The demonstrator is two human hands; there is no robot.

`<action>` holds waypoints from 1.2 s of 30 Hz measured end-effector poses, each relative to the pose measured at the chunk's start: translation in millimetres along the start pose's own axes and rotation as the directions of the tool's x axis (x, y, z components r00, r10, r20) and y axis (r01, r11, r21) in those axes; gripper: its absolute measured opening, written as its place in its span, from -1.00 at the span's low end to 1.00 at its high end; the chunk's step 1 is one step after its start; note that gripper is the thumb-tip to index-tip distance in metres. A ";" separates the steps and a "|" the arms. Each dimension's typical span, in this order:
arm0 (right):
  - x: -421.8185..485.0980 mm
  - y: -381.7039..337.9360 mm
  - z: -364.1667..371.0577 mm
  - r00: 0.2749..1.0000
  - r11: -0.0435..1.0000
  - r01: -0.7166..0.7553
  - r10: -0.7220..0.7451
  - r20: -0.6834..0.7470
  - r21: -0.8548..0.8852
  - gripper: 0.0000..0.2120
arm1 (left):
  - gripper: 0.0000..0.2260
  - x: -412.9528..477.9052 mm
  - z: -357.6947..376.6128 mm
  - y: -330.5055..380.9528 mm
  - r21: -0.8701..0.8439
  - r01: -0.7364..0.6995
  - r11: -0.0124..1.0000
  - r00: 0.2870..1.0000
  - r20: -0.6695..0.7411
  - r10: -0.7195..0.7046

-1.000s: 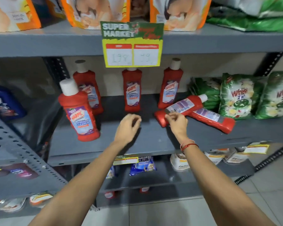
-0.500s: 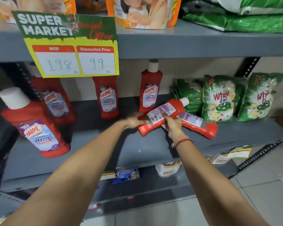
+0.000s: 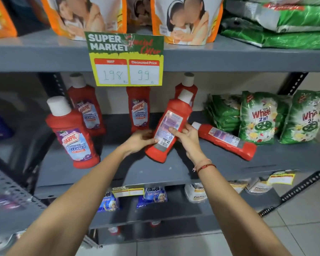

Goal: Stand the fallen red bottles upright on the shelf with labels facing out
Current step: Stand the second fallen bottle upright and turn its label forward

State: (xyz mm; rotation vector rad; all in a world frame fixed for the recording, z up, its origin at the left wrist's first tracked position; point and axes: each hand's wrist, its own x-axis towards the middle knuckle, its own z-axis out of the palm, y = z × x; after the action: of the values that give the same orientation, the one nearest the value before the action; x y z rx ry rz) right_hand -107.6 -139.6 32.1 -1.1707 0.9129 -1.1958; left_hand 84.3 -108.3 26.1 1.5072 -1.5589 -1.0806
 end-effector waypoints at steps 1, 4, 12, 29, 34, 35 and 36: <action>0.0 -2.6 9.8 0.999 1.000 0.023 -0.022 0.041 -0.016 -0.70 | -0.59 -7.7 -7.3 -1.7 -0.039 -0.026 0.999 0.999 -0.020 0.025; 2.2 -7.7 35.6 0.984 0.997 0.050 -0.038 0.174 -0.065 -0.64 | -0.65 -28.5 -27.8 -9.2 -0.060 -0.049 0.997 0.997 -0.065 0.046; -1.2 0.4 64.8 0.923 0.955 0.102 0.013 0.385 -0.278 -0.55 | -0.65 -63.5 -39.1 -33.5 -0.046 -0.020 0.999 0.984 -0.176 0.012; -12.3 -7.5 57.6 0.901 0.907 0.139 0.050 0.431 -0.397 -0.41 | -0.60 -95.6 34.5 -33.5 0.146 -0.026 0.989 0.711 -0.692 0.121; -23.8 0.1 60.6 0.937 0.909 0.178 -0.040 0.346 -0.378 -0.47 | -0.47 -95.3 96.9 -18.5 -0.049 0.050 0.998 0.670 -0.739 -0.070; -26.7 3.1 62.0 0.948 0.902 0.194 -0.071 0.310 -0.385 -0.48 | -0.42 -91.2 101.2 -15.4 -0.064 0.068 0.996 0.672 -0.735 -0.093; -29.7 6.4 63.5 0.958 0.894 0.204 -0.099 0.268 -0.398 -0.49 | -0.37 -87.1 103.2 -13.1 -0.072 0.085 0.994 0.677 -0.728 -0.111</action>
State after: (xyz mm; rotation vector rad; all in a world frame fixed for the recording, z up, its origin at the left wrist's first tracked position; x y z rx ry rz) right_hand -50.2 -99.1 36.3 -1.7274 0.9307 -0.9707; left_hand 2.2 -11.7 -22.1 1.7192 -0.8845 -0.4234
